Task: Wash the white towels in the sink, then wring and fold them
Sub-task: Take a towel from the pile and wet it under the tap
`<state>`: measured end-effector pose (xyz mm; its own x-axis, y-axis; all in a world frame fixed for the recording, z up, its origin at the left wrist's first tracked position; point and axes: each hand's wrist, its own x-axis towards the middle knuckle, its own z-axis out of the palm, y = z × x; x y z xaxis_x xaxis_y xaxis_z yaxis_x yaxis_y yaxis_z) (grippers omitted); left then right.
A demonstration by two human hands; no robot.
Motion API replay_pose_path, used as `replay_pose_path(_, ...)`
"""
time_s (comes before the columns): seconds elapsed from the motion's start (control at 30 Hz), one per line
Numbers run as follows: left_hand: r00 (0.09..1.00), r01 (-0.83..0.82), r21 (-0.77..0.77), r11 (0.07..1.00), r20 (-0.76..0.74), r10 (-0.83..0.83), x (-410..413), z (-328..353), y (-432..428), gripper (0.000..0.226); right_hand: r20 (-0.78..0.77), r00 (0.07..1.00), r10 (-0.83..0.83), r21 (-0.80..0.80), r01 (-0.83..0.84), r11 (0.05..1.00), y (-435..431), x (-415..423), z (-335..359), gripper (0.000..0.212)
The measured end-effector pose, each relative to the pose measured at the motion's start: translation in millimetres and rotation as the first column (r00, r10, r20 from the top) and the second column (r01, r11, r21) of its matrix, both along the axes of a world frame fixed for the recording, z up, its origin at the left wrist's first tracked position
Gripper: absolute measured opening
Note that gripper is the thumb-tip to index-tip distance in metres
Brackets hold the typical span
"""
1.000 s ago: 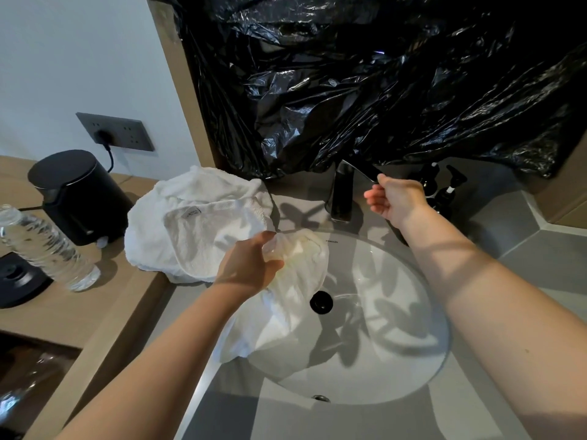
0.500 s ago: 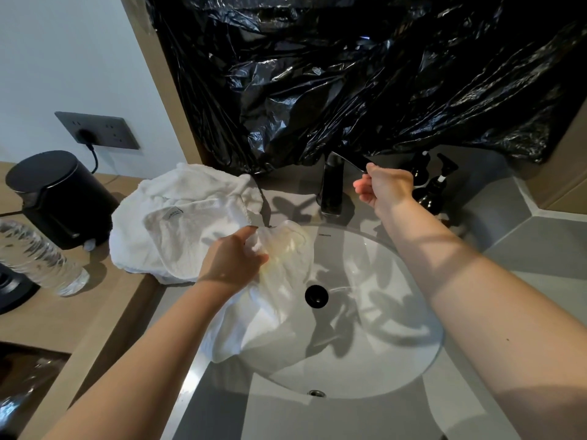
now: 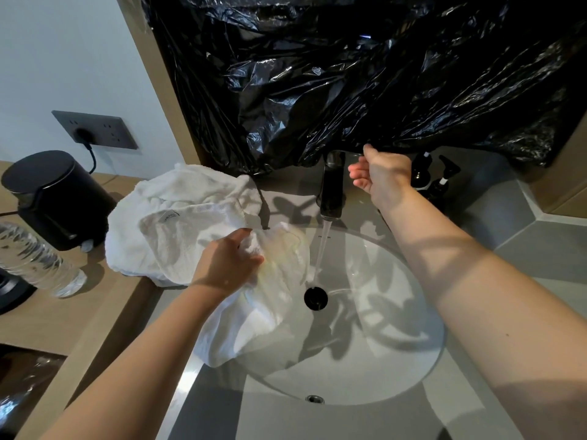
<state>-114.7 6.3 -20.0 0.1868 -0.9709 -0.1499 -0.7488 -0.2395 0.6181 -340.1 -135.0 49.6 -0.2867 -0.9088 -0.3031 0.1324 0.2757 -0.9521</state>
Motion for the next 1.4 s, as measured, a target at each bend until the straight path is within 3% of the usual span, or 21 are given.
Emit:
replay_pose_path(0.13,1.000,0.016,-0.013,1.000,0.014,-0.016,-2,-2,0,0.050,0.018,0.996,0.083,-0.103,-0.081,0.991,20,-18,-22,0.036)
replay_pose_path(0.23,1.000,0.013,-0.010,1.000,0.015,-0.013,-5,-2,0,0.054,-0.028,0.995,0.100,-0.001,-0.100,0.995,38,-32,-52,0.036)
replay_pose_path(0.37,0.999,-0.027,0.010,1.000,0.028,0.027,-7,-6,0,0.050,0.022,0.992,0.125,0.125,-0.127,0.984,52,-34,-78,0.036)
replay_pose_path(0.63,0.998,-0.034,0.032,0.999,0.057,0.032,-8,-8,-1,0.048,0.215,0.961,0.173,-0.147,-0.143,0.979,22,-17,-17,0.029)
replay_pose_path(0.8,0.996,-0.049,0.057,0.997,0.083,0.044,-11,-11,2,0.049,0.170,0.981,0.094,-0.071,-0.083,0.994,3,0,-4,0.025)
replay_pose_path(0.97,0.985,0.024,0.103,0.994,0.165,-0.041,-25,-7,5,0.053,0.191,0.966,0.173,-0.117,-0.152,0.981,11,-6,-5,0.021)
replay_pose_path(1.03,0.999,0.042,0.086,0.995,0.028,-0.044,-36,-9,8,0.054,0.172,0.960,0.221,-0.149,-0.196,0.969,18,-10,-6,0.019)
replay_pose_path(1.07,0.989,0.041,0.061,0.997,-0.143,-0.032,-44,-11,9,0.050,0.153,0.962,0.224,-0.152,-0.201,0.968,22,-13,-6,0.018)
replay_pose_path(1.13,0.851,0.060,0.039,0.997,-0.525,-0.031,-69,-16,9,0.036,0.114,0.977,0.179,-0.122,-0.165,0.979,29,-23,-12,0.012)
replay_pose_path(1.2,0.806,0.113,0.014,0.993,-0.587,-0.083,-94,-34,4,0.032,0.040,0.992,0.123,-0.032,-0.122,0.992,39,-37,-26,0.012)
replay_pose_path(1.27,0.886,0.165,0.031,0.986,-0.443,-0.135,-112,-55,-2,0.047,-0.046,0.992,0.121,0.112,-0.116,0.987,51,-57,-49,0.017)
replay_pose_path(1.33,0.969,0.247,0.102,0.964,-0.048,-0.243,-111,-77,-4,0.061,-0.136,0.976,0.173,0.201,-0.143,0.969,66,-75,-77,0.015)
replay_pose_path(1.4,0.922,0.272,0.167,0.948,0.236,-0.307,-98,-93,-1,0.071,-0.300,0.909,0.288,0.192,-0.238,0.952,86,-93,-104,0.013)
